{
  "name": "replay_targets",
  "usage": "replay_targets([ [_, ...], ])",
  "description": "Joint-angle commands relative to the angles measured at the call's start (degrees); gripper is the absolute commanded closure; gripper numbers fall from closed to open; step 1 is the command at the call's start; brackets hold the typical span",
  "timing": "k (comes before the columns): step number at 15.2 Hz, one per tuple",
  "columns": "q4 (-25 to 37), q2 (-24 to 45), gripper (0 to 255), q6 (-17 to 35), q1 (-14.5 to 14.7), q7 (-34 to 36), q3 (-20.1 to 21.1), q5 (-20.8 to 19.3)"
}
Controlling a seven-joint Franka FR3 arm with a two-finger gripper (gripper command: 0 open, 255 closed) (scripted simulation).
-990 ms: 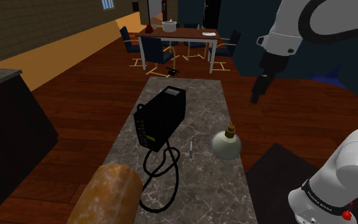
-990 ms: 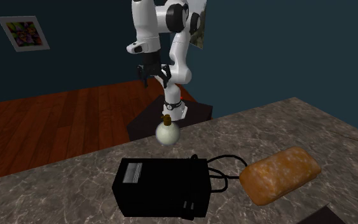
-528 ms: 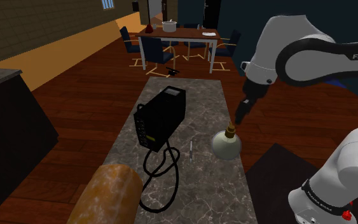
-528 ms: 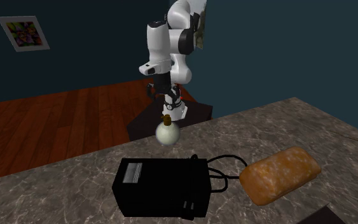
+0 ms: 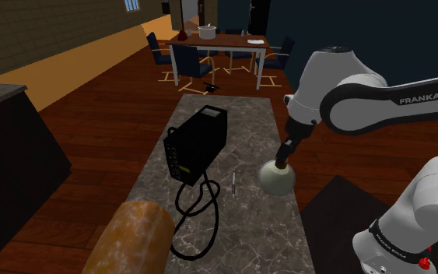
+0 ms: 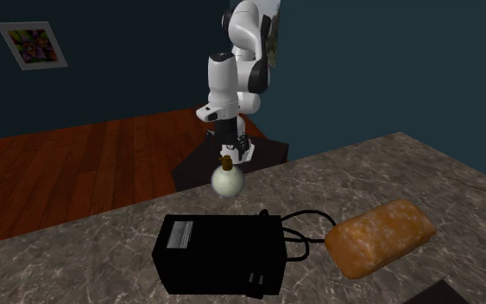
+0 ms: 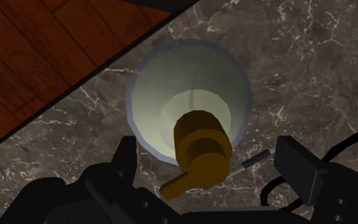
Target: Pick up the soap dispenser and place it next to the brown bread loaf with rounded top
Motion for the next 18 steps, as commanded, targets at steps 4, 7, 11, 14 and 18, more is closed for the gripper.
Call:
replay_targets([
  [4,-1.7,1.9,0,3.6,0.0,-0.1,0.6,0.3],
  [7,-1.7,1.9,0,3.6,0.0,-0.1,0.6,0.3],
  [11,-1.7,1.9,255,3.6,0.0,-0.1,0.6,0.3],
  [14,-1.7,1.9,255,3.6,0.0,-0.1,0.6,0.3],
  [18,-1.7,1.9,255,3.6,0.0,-0.1,0.6,0.3],
])
